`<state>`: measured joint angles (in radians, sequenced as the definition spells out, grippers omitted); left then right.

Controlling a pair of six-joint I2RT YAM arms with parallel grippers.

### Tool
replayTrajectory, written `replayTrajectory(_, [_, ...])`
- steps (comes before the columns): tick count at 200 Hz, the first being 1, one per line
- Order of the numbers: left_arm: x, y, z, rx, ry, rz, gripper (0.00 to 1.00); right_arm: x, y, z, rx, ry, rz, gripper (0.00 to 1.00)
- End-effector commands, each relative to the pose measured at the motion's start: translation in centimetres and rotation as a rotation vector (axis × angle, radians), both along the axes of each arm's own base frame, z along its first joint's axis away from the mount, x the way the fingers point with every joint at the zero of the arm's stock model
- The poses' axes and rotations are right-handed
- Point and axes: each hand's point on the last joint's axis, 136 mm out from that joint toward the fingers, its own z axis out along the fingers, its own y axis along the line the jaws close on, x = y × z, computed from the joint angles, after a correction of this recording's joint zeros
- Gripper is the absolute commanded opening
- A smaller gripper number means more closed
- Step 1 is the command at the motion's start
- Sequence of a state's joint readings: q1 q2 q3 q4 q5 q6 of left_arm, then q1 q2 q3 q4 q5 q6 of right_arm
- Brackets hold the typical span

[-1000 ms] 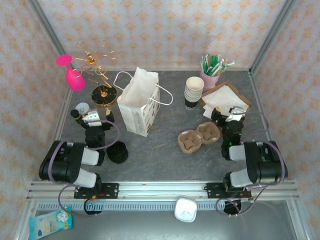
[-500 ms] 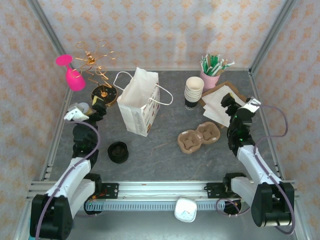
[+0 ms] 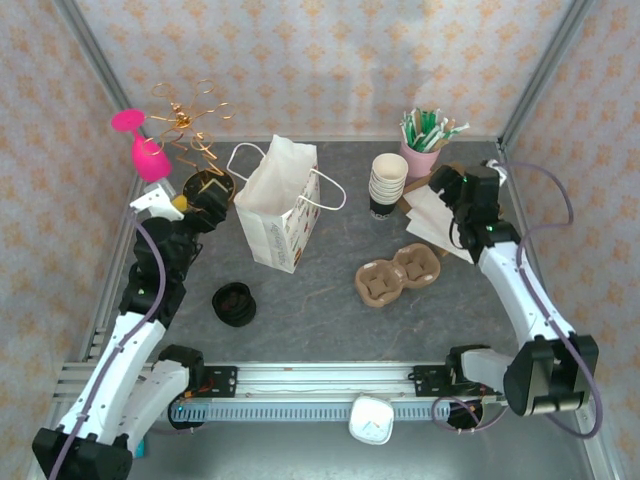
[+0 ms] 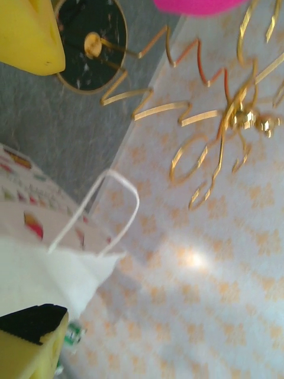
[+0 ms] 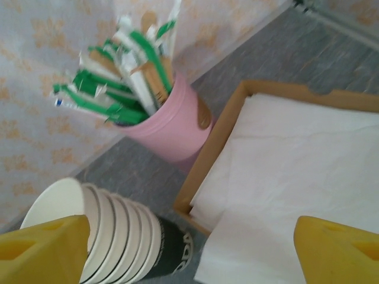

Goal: Pack the takeout coffee

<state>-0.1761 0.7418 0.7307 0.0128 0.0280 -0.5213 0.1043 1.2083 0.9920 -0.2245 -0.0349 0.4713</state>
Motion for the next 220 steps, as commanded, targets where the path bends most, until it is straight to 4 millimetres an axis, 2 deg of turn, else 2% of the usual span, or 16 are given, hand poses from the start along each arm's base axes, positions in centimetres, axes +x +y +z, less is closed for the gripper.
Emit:
replayTrajectory(1, [-0.4,-2.7,0.5,0.046,0.089,-0.112,0.99,-0.2,2.6,-1.1,0.001,0.122,0.048,0.84])
replayTrajectory(11, [-0.2,-3.9,1.4,0.058,0.089,-0.147,0.99,0.5,3.8,-0.7,-0.015,0.135,0.063,0.82])
replayTrajectory(33, [0.3,-6.3,2.5,0.084,0.093,-0.200,0.99,2.1,5.1,-0.4,-0.021,0.149,0.067,0.75])
replayTrajectory(62, [1.6,-9.6,2.6,0.141,0.125,-0.260,0.99,4.3,6.3,-0.2,-0.078,0.193,0.055,0.66])
replayTrajectory(81, [2.0,-10.9,3.1,0.158,0.116,-0.281,0.99,5.2,7.1,-0.6,-0.081,0.208,0.069,0.58])
replayTrajectory(140, [3.0,-12.9,3.6,0.202,0.119,-0.325,0.99,7.0,8.4,-2.1,-0.135,0.282,0.094,0.39])
replayTrajectory(176, [3.2,-13.0,3.7,0.222,0.120,-0.326,0.99,7.4,8.5,-2.9,-0.147,0.305,0.095,0.32])
replayTrajectory(220, [3.2,-13.2,3.7,0.232,0.119,-0.337,0.99,7.7,8.6,-2.6,-0.147,0.303,0.097,0.21])
